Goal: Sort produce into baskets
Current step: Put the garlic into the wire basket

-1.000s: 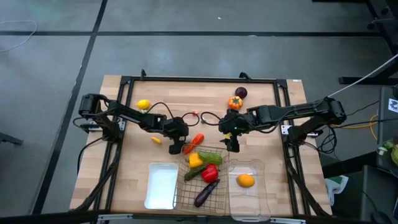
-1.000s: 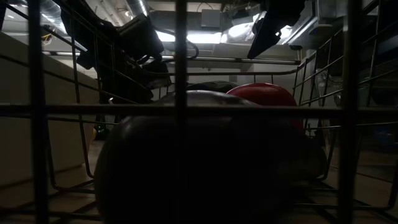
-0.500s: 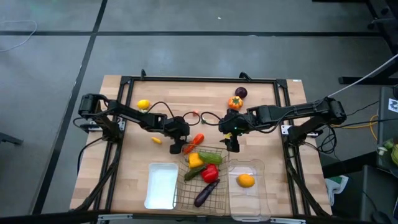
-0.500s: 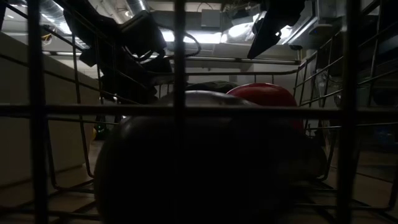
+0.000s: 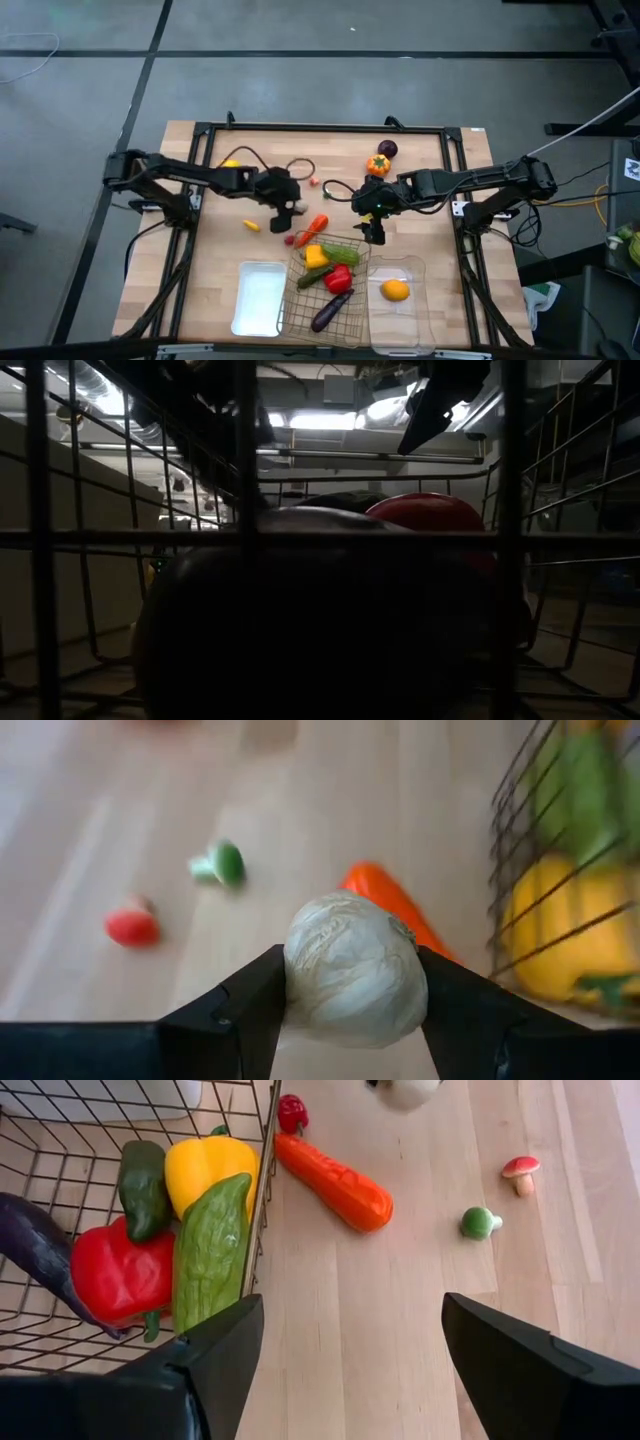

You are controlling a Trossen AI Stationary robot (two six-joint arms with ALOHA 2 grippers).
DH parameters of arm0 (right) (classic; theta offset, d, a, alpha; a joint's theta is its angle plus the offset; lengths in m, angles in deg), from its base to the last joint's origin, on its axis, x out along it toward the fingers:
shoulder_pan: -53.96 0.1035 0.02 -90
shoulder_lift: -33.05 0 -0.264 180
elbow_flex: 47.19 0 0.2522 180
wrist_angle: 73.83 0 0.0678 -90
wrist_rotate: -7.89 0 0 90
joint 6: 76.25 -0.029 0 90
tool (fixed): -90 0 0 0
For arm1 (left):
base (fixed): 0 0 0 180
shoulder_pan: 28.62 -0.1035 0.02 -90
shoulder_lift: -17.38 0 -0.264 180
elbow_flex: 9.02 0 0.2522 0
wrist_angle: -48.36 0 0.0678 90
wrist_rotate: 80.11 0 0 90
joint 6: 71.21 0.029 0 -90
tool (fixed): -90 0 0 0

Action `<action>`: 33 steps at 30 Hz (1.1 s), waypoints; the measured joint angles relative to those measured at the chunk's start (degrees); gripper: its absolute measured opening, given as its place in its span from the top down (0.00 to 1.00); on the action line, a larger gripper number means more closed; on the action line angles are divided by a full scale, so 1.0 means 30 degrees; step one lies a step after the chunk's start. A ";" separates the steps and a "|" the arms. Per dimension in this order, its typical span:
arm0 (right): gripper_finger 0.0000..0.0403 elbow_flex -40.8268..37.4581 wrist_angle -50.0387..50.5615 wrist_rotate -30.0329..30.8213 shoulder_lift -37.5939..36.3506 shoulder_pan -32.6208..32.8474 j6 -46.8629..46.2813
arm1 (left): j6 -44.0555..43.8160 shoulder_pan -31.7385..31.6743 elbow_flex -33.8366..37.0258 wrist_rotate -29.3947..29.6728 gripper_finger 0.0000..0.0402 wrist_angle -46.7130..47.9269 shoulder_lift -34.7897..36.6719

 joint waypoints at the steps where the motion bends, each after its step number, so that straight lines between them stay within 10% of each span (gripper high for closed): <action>1: 0.24 0.0000 -0.0001 0.0000 0.0000 0.0000 0.0000 | -0.0271 -0.0023 0.0000 -0.0002 0.51 -0.0067 0.0458; 21: 0.24 0.0000 -0.0041 0.0000 0.0000 0.0000 0.0000 | -0.8389 0.6905 -0.0029 0.1552 0.51 -0.3244 0.3458; 33: 0.24 0.0000 -0.0157 0.0000 0.0000 0.0000 0.0000 | -0.7363 0.9057 -0.0007 0.3237 0.51 -0.8149 -0.0070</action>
